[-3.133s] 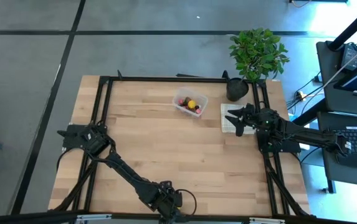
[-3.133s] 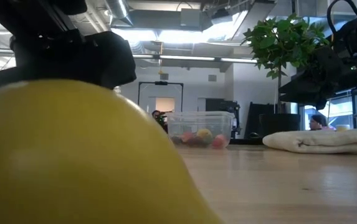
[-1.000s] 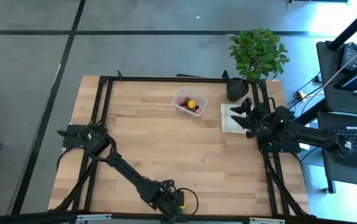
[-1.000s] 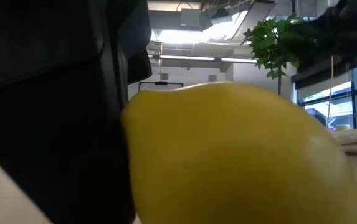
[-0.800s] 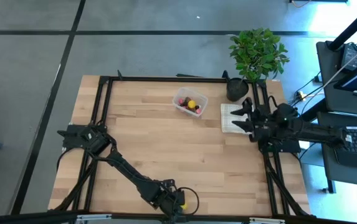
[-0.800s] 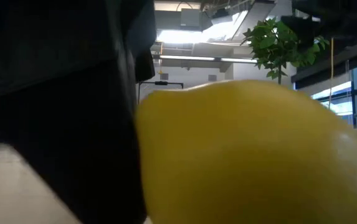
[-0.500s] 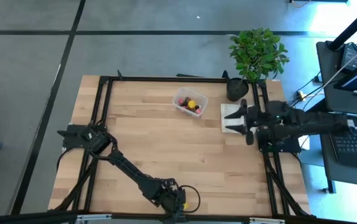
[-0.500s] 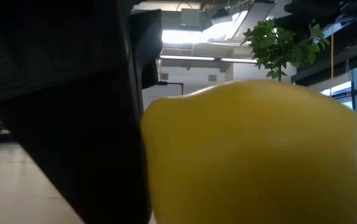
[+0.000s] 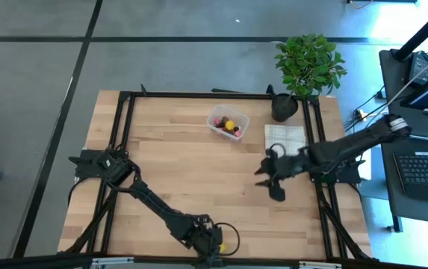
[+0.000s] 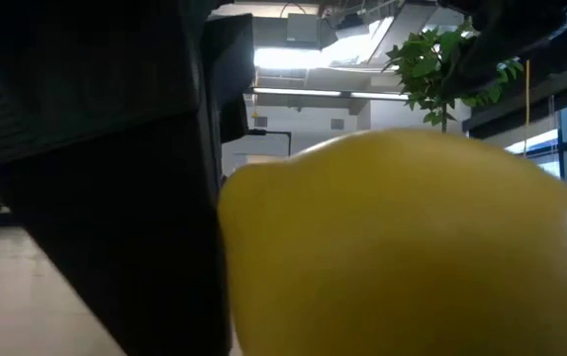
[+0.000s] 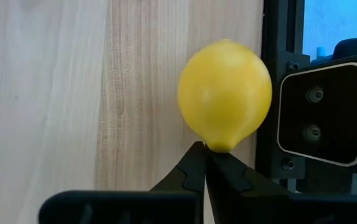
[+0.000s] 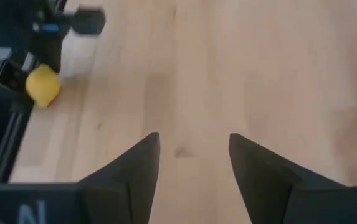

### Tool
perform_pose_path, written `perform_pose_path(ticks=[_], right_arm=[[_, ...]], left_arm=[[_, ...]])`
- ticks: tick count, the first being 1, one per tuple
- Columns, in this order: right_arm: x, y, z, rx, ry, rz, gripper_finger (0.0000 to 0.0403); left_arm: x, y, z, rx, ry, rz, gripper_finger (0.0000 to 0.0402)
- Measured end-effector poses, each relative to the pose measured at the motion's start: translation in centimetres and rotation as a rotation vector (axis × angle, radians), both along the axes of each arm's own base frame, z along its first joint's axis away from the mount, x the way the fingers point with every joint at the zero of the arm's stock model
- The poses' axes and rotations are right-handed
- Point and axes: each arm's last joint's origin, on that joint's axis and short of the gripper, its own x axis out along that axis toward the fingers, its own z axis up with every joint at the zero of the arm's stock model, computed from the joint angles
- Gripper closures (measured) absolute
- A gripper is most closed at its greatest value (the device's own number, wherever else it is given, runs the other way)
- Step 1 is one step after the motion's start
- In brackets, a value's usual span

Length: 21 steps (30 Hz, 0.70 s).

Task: Pick and placing Produce into tupperware
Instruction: Put the lemon into the transparent container

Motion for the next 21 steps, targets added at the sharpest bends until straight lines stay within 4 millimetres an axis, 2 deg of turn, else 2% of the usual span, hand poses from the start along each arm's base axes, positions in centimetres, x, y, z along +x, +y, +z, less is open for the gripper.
perform_pose_path(ticks=[6, 11, 15, 21], right_arm=[[1.6, 3.5, -2.7, 0.070, 0.159, -0.028, 0.0208], [2.5, 6.4, -4.6, 0.059, 0.238, -0.035, 0.0208], [3.5, 8.7, -5.3, 0.031, 0.251, -0.002, 0.0208], [5.4, 11.4, -5.2, 0.104, 0.191, 0.004, 0.0208]], left_arm=[[-0.2, -0.2, 0.0, -0.005, 0.003, 0.007, 0.0395], [-0.2, -0.2, 0.0, -0.005, 0.003, 0.005, 0.0384], [-0.2, -0.2, 0.0, -0.003, 0.001, 0.005, 0.0380], [-0.3, -0.4, 0.0, -0.001, 0.000, 0.000, 0.0391]])
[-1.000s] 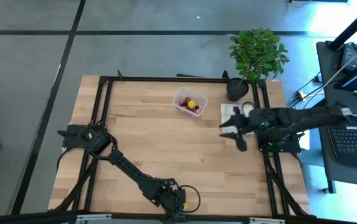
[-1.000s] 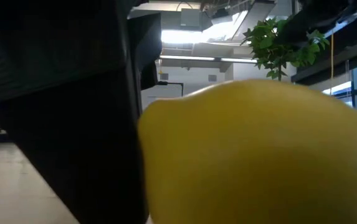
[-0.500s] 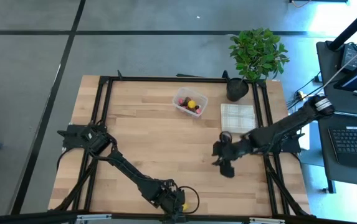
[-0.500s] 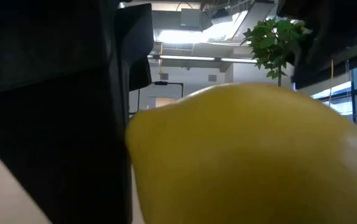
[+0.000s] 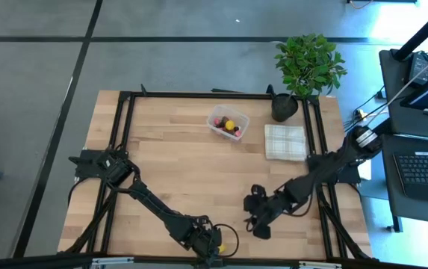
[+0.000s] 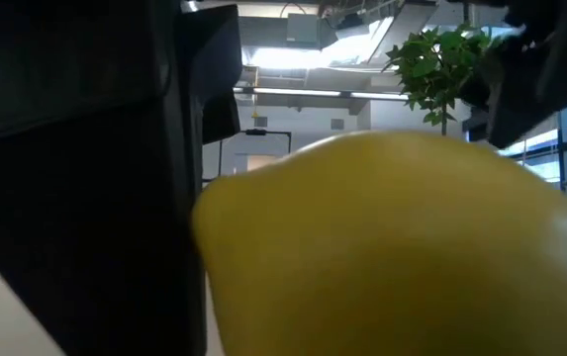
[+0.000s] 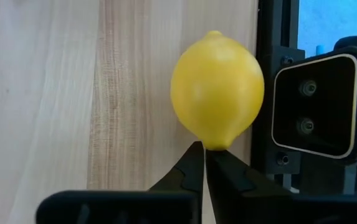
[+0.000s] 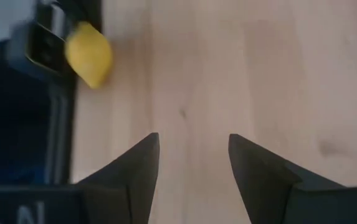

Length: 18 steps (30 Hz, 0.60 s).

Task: Pick and placing Produce into tupperware
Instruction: Put the lemon into the transparent container

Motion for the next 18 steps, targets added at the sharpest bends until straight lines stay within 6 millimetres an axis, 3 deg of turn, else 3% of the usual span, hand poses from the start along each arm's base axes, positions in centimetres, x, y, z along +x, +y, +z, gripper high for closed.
perform_pose_path(ticks=[8, 18], right_arm=[[2.0, 1.9, -0.9, 0.057, -0.132, 0.058, 0.0208], [2.8, 3.4, -3.0, 0.121, -0.153, 0.112, 0.0208]], left_arm=[[-0.2, -0.2, 0.0, 0.015, -0.008, -0.025, 0.0394], [-0.4, -0.4, 0.0, 0.020, -0.003, -0.032, 0.0380]])
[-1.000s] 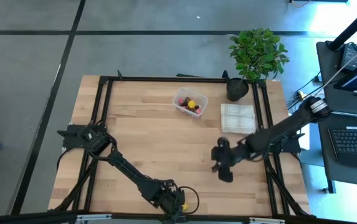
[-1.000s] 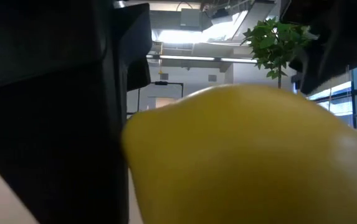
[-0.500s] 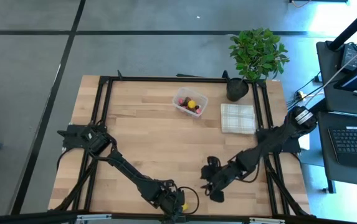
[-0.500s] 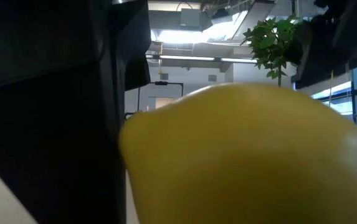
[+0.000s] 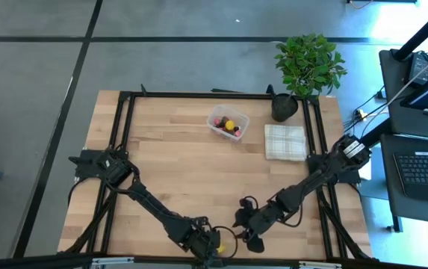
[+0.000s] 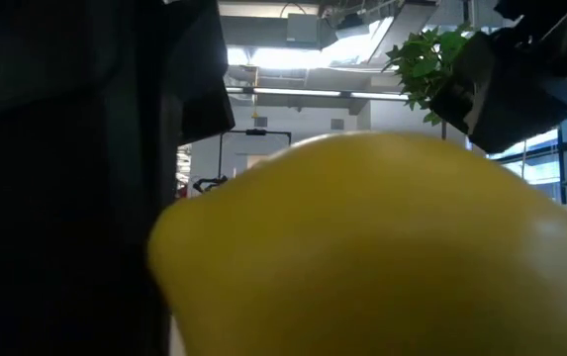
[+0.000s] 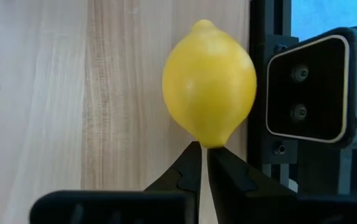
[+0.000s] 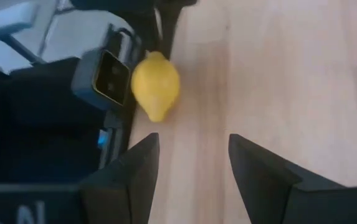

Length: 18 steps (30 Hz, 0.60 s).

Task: Pick and placing Produce into tupperware
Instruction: Put the lemon into the transparent container

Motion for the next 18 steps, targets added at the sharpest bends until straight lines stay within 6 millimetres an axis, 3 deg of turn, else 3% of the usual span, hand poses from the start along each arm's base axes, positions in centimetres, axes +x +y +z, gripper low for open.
perform_pose_path(ticks=[8, 18], right_arm=[[0.5, 1.6, -1.2, 0.014, -0.100, 0.065, 0.0203], [0.8, 1.8, -1.4, 0.038, -0.130, 0.050, 0.0128]], left_arm=[[0.0, 0.0, 0.0, 0.000, -0.001, 0.001, 0.0395], [0.0, 0.0, 0.0, -0.001, -0.002, 0.001, 0.0386]])
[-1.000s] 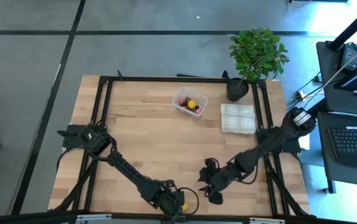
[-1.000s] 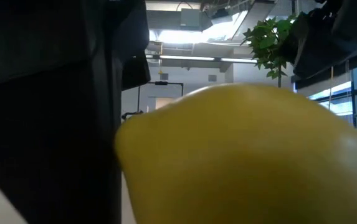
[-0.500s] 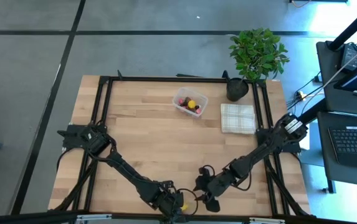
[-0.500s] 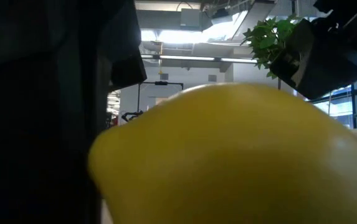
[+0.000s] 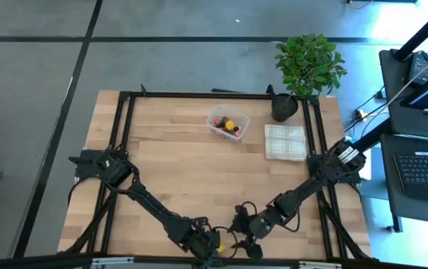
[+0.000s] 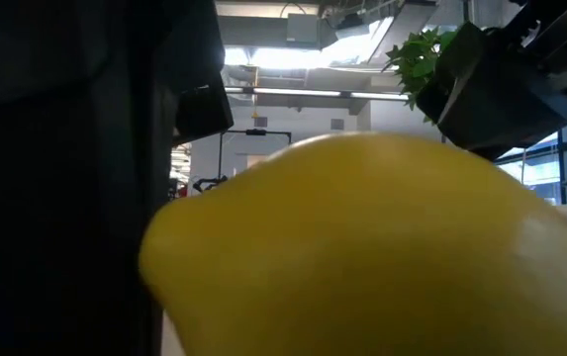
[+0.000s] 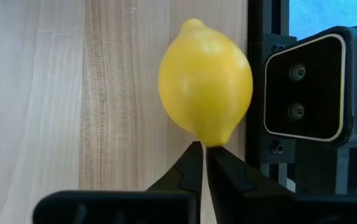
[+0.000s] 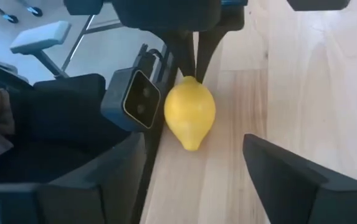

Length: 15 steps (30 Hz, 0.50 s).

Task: Pick and placing Produce into tupperware
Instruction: Put the lemon into the transparent container

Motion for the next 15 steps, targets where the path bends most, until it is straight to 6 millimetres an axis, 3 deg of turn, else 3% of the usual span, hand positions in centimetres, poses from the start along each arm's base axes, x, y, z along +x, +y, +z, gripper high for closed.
perform_pose_path(ticks=[6, 15], right_arm=[[0.09, 0.07, 0.17, 0.001, -0.023, 0.007, 0.0120], [-0.36, 0.50, 0.21, -0.207, -0.145, -0.010, 0.0122]], left_arm=[[0.00, 0.00, 0.00, 0.001, 0.000, -0.001, 0.0380], [0.00, 0.00, -0.01, 0.001, 0.000, -0.002, 0.0400]])
